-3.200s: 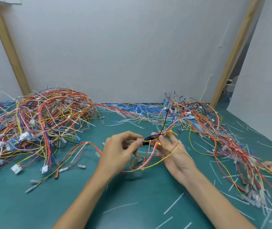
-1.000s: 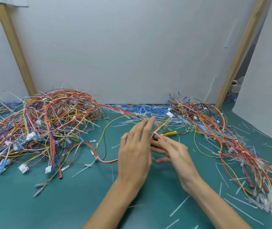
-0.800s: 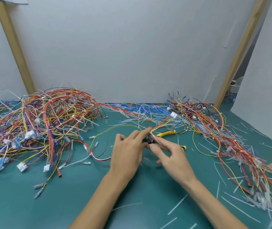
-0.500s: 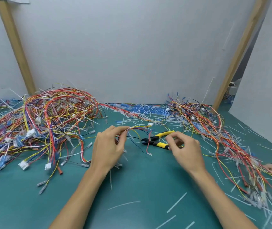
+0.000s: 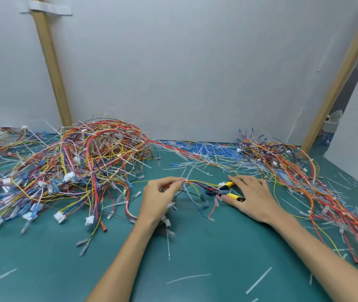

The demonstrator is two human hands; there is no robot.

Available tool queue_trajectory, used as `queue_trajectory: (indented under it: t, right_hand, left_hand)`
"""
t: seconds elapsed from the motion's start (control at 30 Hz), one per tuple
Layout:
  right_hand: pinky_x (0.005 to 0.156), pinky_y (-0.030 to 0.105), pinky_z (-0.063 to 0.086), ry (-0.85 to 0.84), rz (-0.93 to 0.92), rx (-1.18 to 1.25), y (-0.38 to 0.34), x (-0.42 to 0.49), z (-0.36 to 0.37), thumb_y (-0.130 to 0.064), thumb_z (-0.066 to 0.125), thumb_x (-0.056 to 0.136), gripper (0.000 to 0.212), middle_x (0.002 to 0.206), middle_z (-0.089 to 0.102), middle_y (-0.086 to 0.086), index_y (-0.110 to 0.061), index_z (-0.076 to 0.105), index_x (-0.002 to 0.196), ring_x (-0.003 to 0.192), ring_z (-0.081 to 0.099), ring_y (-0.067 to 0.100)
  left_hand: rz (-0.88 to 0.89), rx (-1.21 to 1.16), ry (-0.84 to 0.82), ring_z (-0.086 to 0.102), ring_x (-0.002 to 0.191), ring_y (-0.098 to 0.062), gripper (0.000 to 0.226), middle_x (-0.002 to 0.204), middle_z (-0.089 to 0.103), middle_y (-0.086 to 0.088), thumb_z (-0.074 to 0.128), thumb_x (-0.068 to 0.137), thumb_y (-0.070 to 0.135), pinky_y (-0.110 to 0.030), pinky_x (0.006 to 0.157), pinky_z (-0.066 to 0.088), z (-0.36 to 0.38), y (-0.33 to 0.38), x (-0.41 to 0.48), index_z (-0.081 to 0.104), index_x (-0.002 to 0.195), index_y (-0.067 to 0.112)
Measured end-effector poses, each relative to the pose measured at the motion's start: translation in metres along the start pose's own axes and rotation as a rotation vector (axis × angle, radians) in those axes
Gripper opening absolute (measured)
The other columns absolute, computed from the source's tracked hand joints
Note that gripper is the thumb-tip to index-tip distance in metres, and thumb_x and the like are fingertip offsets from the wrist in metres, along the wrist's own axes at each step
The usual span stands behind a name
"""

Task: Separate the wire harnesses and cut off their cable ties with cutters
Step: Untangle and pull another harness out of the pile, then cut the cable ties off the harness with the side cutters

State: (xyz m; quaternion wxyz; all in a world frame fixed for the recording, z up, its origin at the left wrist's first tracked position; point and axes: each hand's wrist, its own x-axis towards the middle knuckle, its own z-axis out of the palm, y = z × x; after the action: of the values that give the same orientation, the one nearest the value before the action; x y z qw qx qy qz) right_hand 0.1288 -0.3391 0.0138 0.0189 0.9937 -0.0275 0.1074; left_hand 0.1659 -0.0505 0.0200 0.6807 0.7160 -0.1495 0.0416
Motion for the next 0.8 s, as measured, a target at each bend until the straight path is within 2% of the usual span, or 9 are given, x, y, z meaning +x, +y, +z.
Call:
queue_trajectory:
  t: [0.13,0.3,0.4,0.5,0.57,0.63,0.7,0.8]
  right_hand:
    - [0.100,0.036,0.030,0.089,-0.003,-0.120,0.000,-0.002,0.000,-0.092,0.012,0.079,0.083,0.113,0.057,-0.011,-0.038,0.058,0.122,0.109,0.047,0.016]
    - [0.081,0.039,0.038,0.377,0.122,-0.083,0.000,-0.008,0.001,-0.082,0.036,0.086,0.060,0.086,0.063,-0.008,-0.028,0.062,0.089,0.084,0.053,0.019]
    - [0.075,0.039,0.039,0.550,0.299,0.149,0.004,-0.014,-0.007,-0.080,0.041,0.084,0.059,0.073,0.063,-0.004,-0.026,0.063,0.077,0.074,0.054,0.025]
    - [0.071,0.040,0.044,0.688,0.554,0.610,0.007,-0.020,-0.025,-0.085,0.042,0.081,0.069,0.062,0.062,0.000,-0.020,0.062,0.067,0.069,0.058,0.032]
    - [0.063,0.040,0.052,0.670,0.645,0.971,0.003,-0.026,-0.038,-0.088,0.044,0.078,0.078,0.054,0.063,0.005,-0.013,0.066,0.068,0.061,0.062,0.033]
    - [0.052,0.036,0.052,0.596,0.642,1.160,-0.002,-0.034,-0.047,-0.086,0.053,0.074,0.077,0.051,0.061,0.002,-0.011,0.068,0.071,0.052,0.059,0.024]
    - [0.053,0.034,0.045,0.501,0.549,1.165,-0.010,-0.044,-0.051,-0.077,0.064,0.076,0.063,0.052,0.053,-0.001,-0.014,0.065,0.070,0.052,0.050,0.019]
    - [0.056,0.033,0.033,0.388,0.375,0.917,-0.020,-0.058,-0.049,-0.052,0.078,0.075,0.034,0.053,0.050,-0.006,-0.023,0.062,0.068,0.055,0.042,0.019]
  left_hand:
    - [-0.072,-0.196,0.040,0.033,0.048,-0.005,0.019,0.050,0.043,0.008,0.063,0.094,0.006,-0.015,0.047,0.027,-0.005,-0.003,0.005,0.081,0.092,0.013]
    - [-0.143,-0.318,0.027,0.028,0.040,-0.002,0.018,0.047,0.038,0.009,0.061,0.094,0.006,-0.013,0.039,0.021,-0.009,-0.001,0.005,0.079,0.096,0.007]
    - [-0.124,-0.286,-0.073,0.028,0.042,-0.002,0.019,0.048,0.039,0.009,0.062,0.094,0.006,-0.014,0.041,0.021,-0.009,0.000,0.003,0.080,0.092,0.010]
    - [-0.043,-0.115,-0.182,0.033,0.045,0.000,0.018,0.048,0.045,0.015,0.062,0.096,0.008,-0.011,0.045,0.025,-0.004,-0.001,-0.001,0.079,0.092,0.014]
    - [-0.018,-0.007,-0.183,0.037,0.046,0.002,0.016,0.049,0.051,0.017,0.064,0.096,0.014,-0.012,0.049,0.029,-0.002,-0.003,-0.001,0.078,0.091,0.017]
    - [-0.004,0.108,-0.158,0.045,0.051,0.002,0.015,0.055,0.060,0.016,0.067,0.095,0.021,-0.020,0.055,0.036,-0.001,-0.004,-0.001,0.078,0.085,0.024]
    - [0.012,0.242,-0.137,0.052,0.058,-0.003,0.017,0.063,0.065,0.011,0.068,0.093,0.029,-0.028,0.063,0.042,0.002,-0.006,-0.003,0.076,0.079,0.027]
    - [0.043,0.332,-0.111,0.058,0.065,-0.007,0.017,0.068,0.068,0.010,0.067,0.093,0.033,-0.030,0.070,0.048,0.007,-0.004,-0.008,0.076,0.080,0.027]
